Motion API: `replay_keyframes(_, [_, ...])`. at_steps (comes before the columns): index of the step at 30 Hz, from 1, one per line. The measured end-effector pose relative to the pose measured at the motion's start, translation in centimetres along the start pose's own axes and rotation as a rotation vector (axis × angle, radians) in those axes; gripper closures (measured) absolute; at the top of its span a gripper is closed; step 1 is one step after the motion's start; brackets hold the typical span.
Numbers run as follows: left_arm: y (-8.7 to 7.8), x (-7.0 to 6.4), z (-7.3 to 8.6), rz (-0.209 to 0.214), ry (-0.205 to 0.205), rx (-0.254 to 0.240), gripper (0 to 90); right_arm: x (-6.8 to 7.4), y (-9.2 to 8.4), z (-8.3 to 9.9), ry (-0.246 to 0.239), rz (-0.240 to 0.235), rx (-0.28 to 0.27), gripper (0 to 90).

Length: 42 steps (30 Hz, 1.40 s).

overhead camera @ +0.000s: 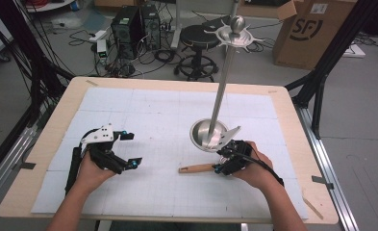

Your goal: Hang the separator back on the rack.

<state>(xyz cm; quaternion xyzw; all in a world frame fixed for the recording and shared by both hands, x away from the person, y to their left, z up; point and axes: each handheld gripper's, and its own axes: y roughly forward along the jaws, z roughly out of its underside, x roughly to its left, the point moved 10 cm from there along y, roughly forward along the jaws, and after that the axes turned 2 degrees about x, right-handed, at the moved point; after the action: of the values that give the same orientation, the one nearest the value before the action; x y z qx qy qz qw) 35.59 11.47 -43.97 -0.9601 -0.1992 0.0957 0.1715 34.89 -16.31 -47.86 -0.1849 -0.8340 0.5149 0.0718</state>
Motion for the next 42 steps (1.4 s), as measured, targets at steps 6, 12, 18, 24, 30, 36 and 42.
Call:
replay_keyframes(6, [0.0, 0.0, 0.0, 0.001, 0.0, 0.002, 1.7, 0.4, 1.0, -0.1, -0.024, -0.019, 0.051, 44.7])
replay_keyframes(12, [0.0, 0.0, 0.0, 0.0, -0.002, -0.001, 1.7, 0.4, 2.3, -0.2, -0.064, -0.022, 0.13, 48.3])
replay_keyframes(18, [0.0, 0.1, 0.0, 0.003, -0.002, 0.004, 1.6, 0.7, 2.7, -0.1, -0.049, -0.058, 0.152, 50.6])
replay_keyframes(24, [0.1, 0.0, 0.1, 0.005, -0.004, 0.008, 1.6, 0.8, 3.1, 0.4, -0.055, -0.076, 0.187, 50.8])
replay_keyframes(30, [0.2, 0.0, 0.2, 0.005, -0.005, 0.012, 1.6, 0.8, 3.1, 0.4, -0.062, -0.098, 0.207, 55.1])
replay_keyframes(36, [0.3, -0.1, 0.3, 0.01, -0.003, 0.015, 1.6, 0.9, 3.0, 0.3, -0.082, -0.096, 0.233, 58.5])
replay_keyframes(42, [0.3, -0.1, 0.2, 0.01, 0.001, 0.013, 1.7, 1.0, 3.0, 0.4, -0.09, -0.106, 0.229, 60.2])
